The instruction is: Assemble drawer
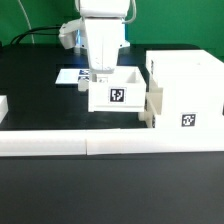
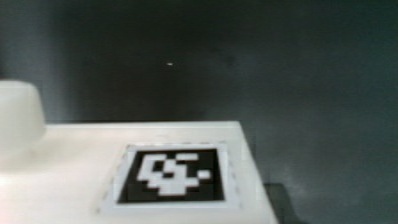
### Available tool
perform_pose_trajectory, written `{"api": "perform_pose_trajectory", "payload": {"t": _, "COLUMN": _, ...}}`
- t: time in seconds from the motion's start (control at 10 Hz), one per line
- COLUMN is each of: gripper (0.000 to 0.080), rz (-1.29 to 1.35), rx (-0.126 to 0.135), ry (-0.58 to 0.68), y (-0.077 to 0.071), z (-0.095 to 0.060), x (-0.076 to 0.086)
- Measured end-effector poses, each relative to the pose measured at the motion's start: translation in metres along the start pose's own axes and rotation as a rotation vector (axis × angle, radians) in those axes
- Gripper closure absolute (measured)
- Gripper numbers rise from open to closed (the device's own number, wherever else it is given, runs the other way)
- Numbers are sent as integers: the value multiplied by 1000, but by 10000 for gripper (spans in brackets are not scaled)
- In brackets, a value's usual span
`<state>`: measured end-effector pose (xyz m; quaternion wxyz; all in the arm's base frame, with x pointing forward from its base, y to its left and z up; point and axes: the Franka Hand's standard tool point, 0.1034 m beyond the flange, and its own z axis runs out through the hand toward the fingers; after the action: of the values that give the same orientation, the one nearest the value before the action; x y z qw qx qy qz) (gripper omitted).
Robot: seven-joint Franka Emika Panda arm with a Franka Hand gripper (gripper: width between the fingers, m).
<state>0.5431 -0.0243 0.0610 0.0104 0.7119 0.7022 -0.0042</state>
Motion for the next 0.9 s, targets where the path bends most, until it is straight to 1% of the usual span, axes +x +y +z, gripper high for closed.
{"api": "perform_pose_trajectory", "payload": {"t": 0.2, "gripper": 757, "rz": 16, "rx": -10, "ry": 3, "y": 0, "z": 1, "x": 3}}
{"api": "perform_pose_trajectory", "payload": {"t": 0.6, "gripper": 757, "rz": 19, "rx": -9, "ry": 3, "y": 0, "z": 1, "x": 2}}
{"api": "perform_pose_trajectory", "payload": {"t": 0.8, "gripper": 757, "rz": 7, "rx": -3, "ry": 3, "y": 4, "z": -3, "x": 8}}
{"api": "perform_pose_trajectory", "payload": {"t": 0.9, "gripper": 757, "rz": 6, "rx": -4, "ry": 3, "y": 5, "z": -4, "x": 9}}
